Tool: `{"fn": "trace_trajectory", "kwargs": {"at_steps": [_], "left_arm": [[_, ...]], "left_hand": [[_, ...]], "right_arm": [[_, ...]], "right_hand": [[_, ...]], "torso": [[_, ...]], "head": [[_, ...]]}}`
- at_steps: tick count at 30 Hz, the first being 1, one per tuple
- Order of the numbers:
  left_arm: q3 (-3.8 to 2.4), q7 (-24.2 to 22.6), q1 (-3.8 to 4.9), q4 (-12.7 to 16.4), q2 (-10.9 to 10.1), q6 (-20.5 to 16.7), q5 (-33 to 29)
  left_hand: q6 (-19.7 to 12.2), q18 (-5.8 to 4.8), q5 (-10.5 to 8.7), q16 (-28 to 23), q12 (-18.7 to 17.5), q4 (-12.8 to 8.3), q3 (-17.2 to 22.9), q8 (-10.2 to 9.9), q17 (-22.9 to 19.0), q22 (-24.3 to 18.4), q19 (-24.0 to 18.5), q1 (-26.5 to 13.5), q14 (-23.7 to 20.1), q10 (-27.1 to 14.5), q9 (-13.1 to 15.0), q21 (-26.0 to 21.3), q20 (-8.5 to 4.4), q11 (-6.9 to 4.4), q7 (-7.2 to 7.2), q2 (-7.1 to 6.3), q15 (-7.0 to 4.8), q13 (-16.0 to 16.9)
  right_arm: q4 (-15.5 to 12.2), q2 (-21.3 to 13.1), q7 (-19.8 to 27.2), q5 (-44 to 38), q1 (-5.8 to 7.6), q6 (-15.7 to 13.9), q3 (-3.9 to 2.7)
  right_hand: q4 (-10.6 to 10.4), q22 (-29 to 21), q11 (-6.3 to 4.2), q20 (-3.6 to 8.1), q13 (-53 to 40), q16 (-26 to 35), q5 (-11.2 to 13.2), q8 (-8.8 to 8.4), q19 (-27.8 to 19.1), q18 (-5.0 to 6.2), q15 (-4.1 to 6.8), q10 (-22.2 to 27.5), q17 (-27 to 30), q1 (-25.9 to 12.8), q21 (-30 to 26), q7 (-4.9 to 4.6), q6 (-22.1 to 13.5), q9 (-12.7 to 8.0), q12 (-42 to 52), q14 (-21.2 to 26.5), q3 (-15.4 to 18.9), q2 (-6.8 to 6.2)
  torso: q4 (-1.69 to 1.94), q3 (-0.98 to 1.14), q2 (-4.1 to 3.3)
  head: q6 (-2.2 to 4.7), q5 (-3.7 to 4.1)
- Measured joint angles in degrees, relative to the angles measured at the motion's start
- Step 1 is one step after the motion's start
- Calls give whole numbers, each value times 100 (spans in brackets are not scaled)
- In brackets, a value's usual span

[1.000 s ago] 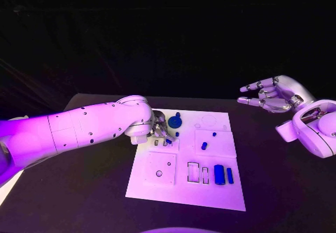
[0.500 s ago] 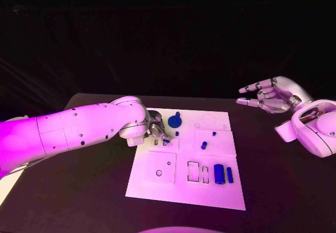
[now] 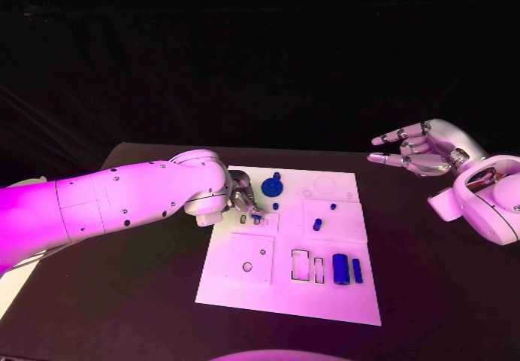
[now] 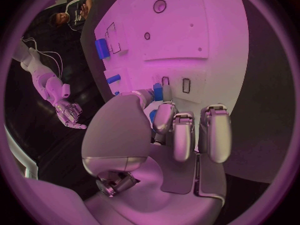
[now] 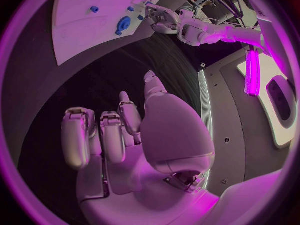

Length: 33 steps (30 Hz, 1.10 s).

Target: Assemble the parts on the task board

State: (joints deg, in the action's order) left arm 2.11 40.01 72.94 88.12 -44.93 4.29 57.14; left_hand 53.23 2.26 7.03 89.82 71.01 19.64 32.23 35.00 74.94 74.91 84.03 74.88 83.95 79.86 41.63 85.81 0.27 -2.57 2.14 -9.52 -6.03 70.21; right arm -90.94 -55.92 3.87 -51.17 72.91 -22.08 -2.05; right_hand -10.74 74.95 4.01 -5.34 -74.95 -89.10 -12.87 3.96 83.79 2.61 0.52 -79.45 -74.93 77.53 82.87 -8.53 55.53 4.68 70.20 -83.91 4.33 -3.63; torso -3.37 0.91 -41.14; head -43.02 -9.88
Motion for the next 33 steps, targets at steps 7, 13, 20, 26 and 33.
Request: {"fn": "trace_trajectory", "kwargs": {"at_steps": [7,13,20,26,33], "left_arm": [[13,0,-23,-2,45,-44,217],[30,0,-39,-14,84,-55,416],[40,0,-53,-29,96,4,566],[43,0,-55,-44,86,96,652],[43,1,-55,-56,95,177,714]], "left_hand": [[2,-1,-19,0,0,-53,17,2,0,0,0,-52,0,20,7,8,0,20,1,-8,0,2],[-22,0,-68,0,0,-54,18,2,-1,-1,0,-85,0,41,20,22,0,0,-22,10,0,7],[-22,0,-110,0,0,-84,16,1,-1,-1,0,-96,0,41,20,22,0,-1,-23,7,0,7],[-22,0,-134,0,0,-114,47,0,-1,-1,0,-134,0,41,39,22,1,0,-23,-31,0,7],[-20,0,-145,0,0,-172,105,0,-2,-1,0,-157,0,41,42,22,1,0,-23,-54,0,-9]], "right_arm": [[9,6,0,2,-5,12,2],[15,14,0,2,-9,20,2],[19,17,0,3,-14,28,3],[21,16,0,3,-16,34,3],[21,20,-6,3,-18,38,3]], "right_hand": [[-17,-1,0,0,0,0,0,0,0,0,0,0,1,0,0,0,0,0,0,0,16,0],[-16,-1,0,0,0,0,0,0,0,0,0,0,1,0,0,0,0,0,0,0,16,0],[-16,-1,0,0,0,0,0,0,0,0,0,0,1,0,1,0,0,-1,0,0,16,0],[-16,-2,0,0,0,0,1,0,0,0,0,0,2,0,1,0,0,-1,0,0,16,0],[-16,-2,0,0,0,0,1,0,0,0,0,0,2,0,1,0,0,4,0,0,48,0]], "torso": [[-9,-5,-4],[-5,-5,-6],[-5,-7,-5],[-4,-7,-4],[-4,-7,-3]], "head": [[-9,-17],[-30,-21],[-52,-28],[-65,-34],[-79,-53]]}}
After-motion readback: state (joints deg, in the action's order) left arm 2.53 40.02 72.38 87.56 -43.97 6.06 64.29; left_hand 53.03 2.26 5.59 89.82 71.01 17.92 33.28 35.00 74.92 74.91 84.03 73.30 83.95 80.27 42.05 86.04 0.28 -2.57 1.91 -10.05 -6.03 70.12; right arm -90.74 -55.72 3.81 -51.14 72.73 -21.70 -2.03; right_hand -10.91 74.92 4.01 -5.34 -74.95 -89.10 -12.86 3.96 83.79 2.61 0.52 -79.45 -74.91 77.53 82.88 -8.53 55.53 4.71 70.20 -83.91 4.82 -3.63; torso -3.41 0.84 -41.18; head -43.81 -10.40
